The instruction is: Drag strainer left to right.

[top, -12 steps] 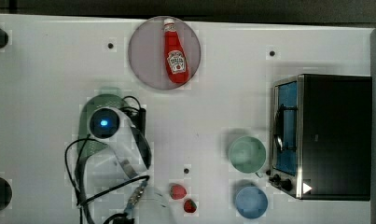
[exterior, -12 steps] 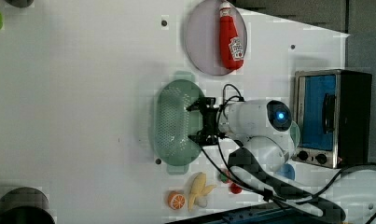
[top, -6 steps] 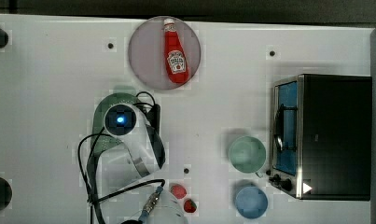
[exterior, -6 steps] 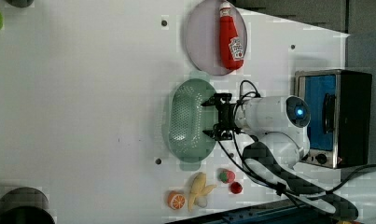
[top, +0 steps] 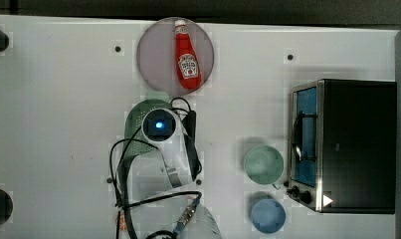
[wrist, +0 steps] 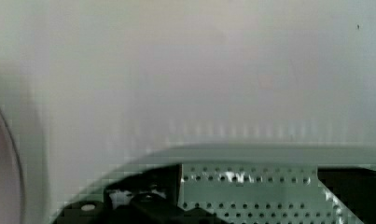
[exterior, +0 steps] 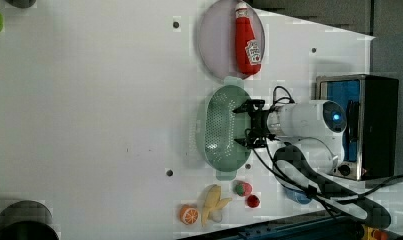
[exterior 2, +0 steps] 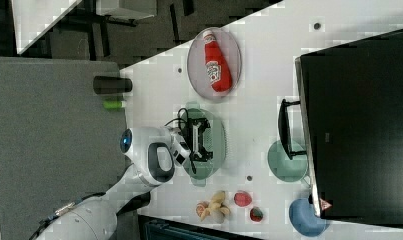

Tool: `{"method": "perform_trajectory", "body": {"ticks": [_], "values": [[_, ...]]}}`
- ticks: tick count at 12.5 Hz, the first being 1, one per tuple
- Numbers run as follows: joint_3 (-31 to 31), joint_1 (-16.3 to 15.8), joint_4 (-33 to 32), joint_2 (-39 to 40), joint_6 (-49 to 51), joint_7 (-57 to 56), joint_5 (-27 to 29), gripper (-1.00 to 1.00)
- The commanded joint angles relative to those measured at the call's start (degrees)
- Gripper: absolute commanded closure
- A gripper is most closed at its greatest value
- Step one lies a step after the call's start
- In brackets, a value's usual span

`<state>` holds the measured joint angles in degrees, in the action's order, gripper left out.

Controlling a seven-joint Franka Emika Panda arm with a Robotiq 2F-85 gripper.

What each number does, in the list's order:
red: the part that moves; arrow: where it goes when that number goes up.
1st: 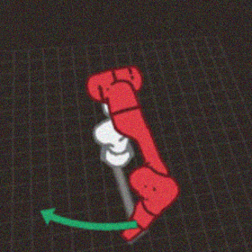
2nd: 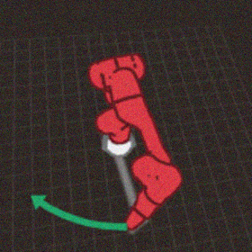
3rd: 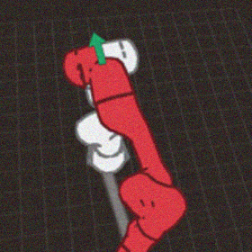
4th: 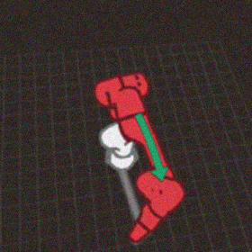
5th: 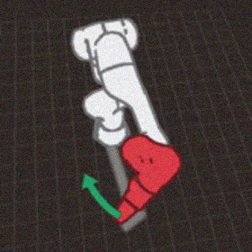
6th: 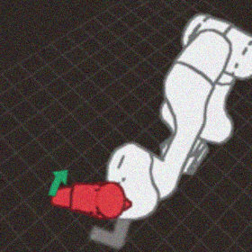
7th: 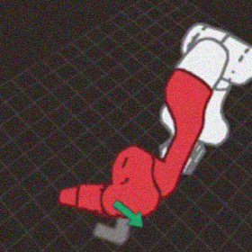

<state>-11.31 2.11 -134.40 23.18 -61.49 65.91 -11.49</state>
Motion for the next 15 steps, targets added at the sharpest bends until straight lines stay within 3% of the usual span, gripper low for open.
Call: {"method": "perform_trajectory", "body": {"ticks": [1, 15], "values": [[2.8, 0.9, -0.3, -2.0, 0.4, -6.1, -0.3, -1.0], [16.5, 1.0, -0.2, -2.2, -0.6, -19.4, -0.3, -1.0]]}}
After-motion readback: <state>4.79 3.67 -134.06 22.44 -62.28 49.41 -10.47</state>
